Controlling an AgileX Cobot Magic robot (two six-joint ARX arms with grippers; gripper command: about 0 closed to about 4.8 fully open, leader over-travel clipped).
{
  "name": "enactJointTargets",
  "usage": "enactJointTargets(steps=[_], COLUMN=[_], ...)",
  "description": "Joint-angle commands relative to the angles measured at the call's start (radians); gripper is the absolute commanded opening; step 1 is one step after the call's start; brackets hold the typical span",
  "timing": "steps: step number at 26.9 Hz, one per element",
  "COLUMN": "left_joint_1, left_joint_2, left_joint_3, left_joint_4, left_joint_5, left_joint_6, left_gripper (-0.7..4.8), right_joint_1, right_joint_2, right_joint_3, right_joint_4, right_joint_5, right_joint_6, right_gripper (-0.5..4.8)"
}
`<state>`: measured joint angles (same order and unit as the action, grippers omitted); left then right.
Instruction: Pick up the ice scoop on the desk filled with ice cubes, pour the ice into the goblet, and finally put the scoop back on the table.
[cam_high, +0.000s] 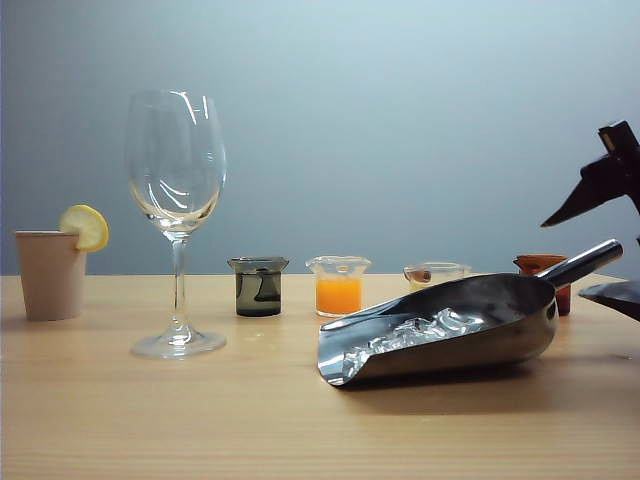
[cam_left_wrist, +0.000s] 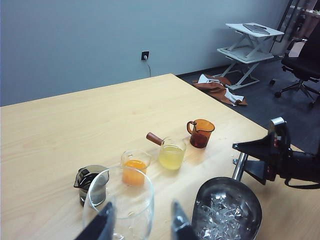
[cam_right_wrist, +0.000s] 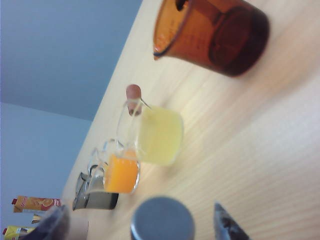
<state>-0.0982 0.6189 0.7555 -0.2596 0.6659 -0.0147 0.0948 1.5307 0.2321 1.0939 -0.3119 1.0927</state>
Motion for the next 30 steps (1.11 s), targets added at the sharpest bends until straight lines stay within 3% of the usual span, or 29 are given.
enactJointTargets(steps=[1, 9, 11, 14, 17, 19, 22, 30], left_joint_1=[0.002, 0.002, 0.002, 0.002, 0.002, 0.002, 0.002, 0.002], left_joint_2=[0.0, 0.001, 0.004, 0.007, 0.007, 0.007, 0.007, 0.007], left_joint_3=[0.002, 0.002, 0.002, 0.002, 0.002, 0.002, 0.002, 0.002], left_joint_4=[0.006, 0.006, 0.007, 0.006, 0.006, 0.006, 0.006, 0.006], left_joint_5=[0.001, 0.0, 0.0, 0.0, 0.0, 0.0, 0.0, 0.0], left_joint_6=[0.008, 0.008, 0.008, 0.008, 0.008, 0.008, 0.008, 0.008], left_gripper=[1.49, 1.49, 1.49, 1.49, 1.49, 1.49, 1.49, 1.49], right_joint_1=[0.0, 0.0, 0.0, 0.0, 0.0, 0.0, 0.0, 0.0], right_joint_2=[0.018, 0.029, 0.034, 0.045, 0.049, 0.05, 0.053, 0.052], right_joint_3=[0.011, 0.015, 0.023, 0.028, 0.028, 0.028, 0.028, 0.028], right_joint_4=[0.017, -0.013, -0.013, -0.013, -0.017, -0.021, -0.02, -0.01], right_joint_5=[0.003, 0.006, 0.006, 0.005, 0.006, 0.006, 0.006, 0.018], right_joint_6=[0.007, 0.003, 0.003, 0.004, 0.003, 0.003, 0.003, 0.018], right_gripper=[3.66, 3.55, 2.59, 1.56, 1.07, 1.02, -0.08, -0.07])
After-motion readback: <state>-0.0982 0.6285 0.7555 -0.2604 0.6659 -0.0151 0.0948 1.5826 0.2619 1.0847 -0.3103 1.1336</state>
